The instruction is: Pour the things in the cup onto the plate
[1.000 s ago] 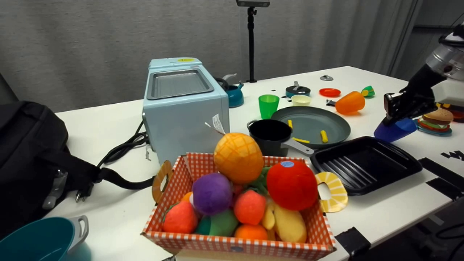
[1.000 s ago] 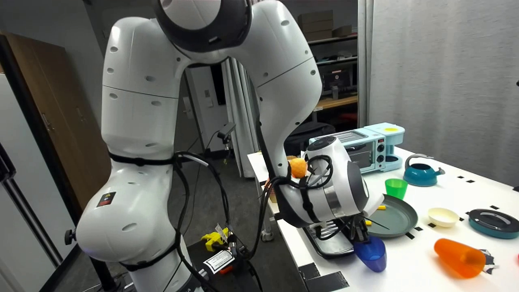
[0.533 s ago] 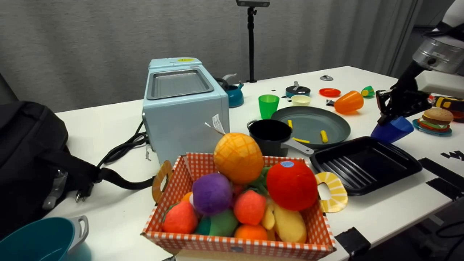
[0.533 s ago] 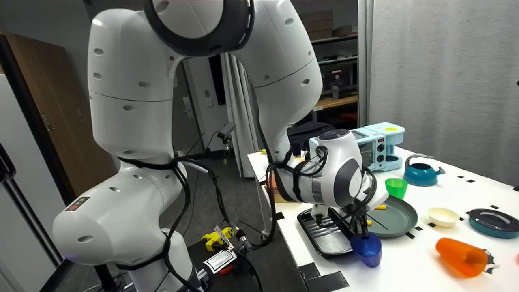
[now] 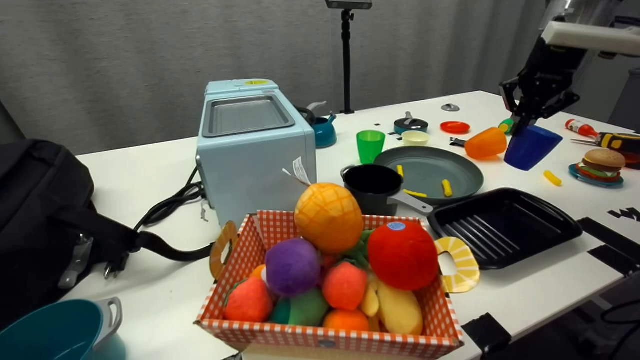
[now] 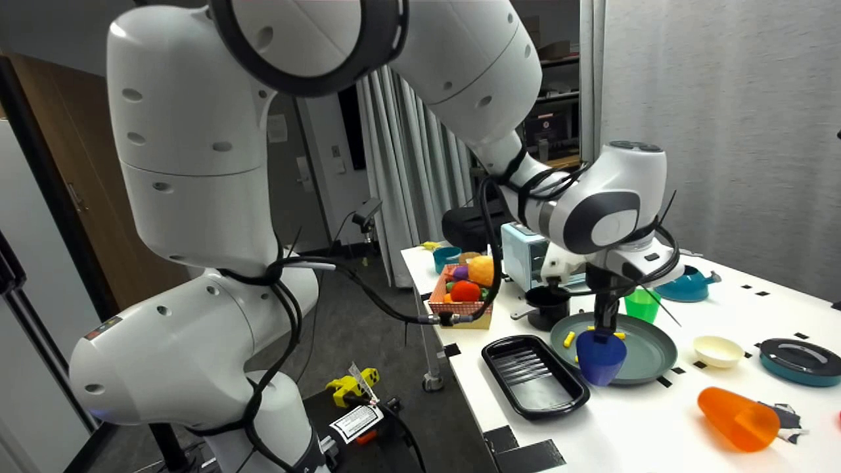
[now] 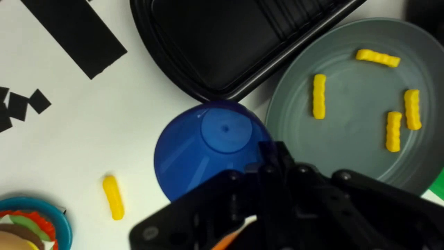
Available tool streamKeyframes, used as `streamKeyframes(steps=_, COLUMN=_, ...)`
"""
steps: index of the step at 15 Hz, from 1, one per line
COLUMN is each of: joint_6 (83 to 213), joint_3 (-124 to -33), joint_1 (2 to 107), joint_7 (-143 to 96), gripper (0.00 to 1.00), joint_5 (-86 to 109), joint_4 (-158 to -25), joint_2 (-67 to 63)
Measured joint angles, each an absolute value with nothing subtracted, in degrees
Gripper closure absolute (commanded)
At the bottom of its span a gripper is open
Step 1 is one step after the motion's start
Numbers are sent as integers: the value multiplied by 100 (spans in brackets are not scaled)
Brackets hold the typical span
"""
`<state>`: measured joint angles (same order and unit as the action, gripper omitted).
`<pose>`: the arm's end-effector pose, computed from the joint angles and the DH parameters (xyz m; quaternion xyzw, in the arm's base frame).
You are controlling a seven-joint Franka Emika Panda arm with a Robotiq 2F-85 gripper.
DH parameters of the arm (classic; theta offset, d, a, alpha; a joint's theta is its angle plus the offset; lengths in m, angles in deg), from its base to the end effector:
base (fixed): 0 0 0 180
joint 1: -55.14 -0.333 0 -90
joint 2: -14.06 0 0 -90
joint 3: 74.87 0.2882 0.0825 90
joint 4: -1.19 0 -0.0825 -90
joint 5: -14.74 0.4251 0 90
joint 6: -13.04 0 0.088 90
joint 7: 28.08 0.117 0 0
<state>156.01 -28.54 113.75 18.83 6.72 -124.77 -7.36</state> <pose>0.5687 -0.1081 0.2012 -0.8824 0.4612 0.0029 0.0932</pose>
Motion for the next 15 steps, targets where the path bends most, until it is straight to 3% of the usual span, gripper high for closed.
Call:
streamKeyframes(steps=3, joint_6=14375, joint_3=-3628, joint_1=10662, joint_7=1352, gripper=99, joint_5=1831, joint_4=-11694, joint_2=-439)
streamKeyframes(steps=6, joint_6=13143, joint_3=-4069, joint_1=10314, joint_7=1754, gripper=99, joint_5=1756, joint_4=-10901, joint_2=-274)
streamKeyframes(steps=8, joint_6=12520, joint_3=-4952, joint_1=9611, joint_7=1871, gripper=99, joint_5=1759, joint_4=-10207, joint_2=-169)
streamKeyframes(steps=11, joint_6=12158, joint_3=-6287, joint_1=8496, joint_7=1913, gripper=99, joint_5=1741, joint_4=-9162, joint_2=-181)
streamKeyframes(steps=15, joint_6=12033, joint_3=-7181, joint_1=7731, joint_7=1807, gripper=99, joint_5=1650, joint_4=-8129, joint_2=-460)
